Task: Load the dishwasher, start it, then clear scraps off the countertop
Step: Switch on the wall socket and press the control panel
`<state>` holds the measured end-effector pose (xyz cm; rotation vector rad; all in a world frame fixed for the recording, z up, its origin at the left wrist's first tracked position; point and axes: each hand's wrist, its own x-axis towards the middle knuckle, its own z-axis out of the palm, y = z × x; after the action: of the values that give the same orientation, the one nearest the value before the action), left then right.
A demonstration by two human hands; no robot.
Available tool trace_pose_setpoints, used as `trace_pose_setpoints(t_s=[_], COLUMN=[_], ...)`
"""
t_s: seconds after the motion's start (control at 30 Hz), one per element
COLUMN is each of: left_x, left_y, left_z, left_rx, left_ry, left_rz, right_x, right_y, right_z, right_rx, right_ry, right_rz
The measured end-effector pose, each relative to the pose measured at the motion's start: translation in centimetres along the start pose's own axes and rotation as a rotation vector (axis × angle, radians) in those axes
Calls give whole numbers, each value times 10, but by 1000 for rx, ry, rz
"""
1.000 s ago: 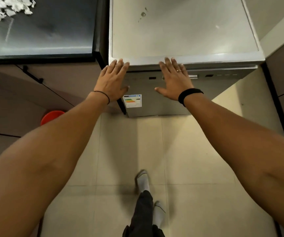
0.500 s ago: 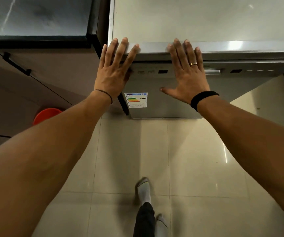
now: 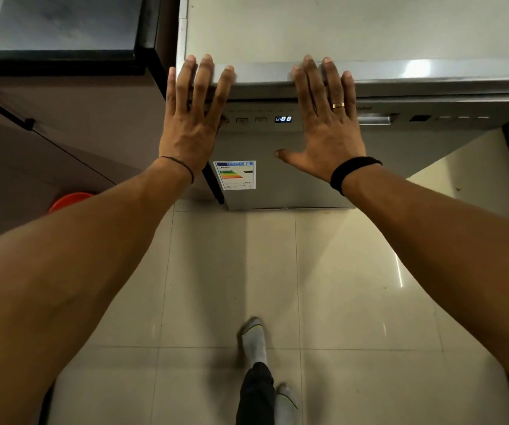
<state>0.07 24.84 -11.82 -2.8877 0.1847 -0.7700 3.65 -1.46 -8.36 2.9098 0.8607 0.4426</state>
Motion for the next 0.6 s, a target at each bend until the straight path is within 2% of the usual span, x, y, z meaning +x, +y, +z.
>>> trace_pose_setpoints(t_s=[0.37,0.6], left_x=[3,2], left_y=[-1,2], left_z=[-25,-26], left_rx=[-69,-43], left_ry=[-252,-271], left_rz=[29,10], right_x=[-1,0], right_y=[1,0], right_z=[-3,-2], right_rx=[1,5], right_ry=[-16,-10], right_rz=[-12,-9])
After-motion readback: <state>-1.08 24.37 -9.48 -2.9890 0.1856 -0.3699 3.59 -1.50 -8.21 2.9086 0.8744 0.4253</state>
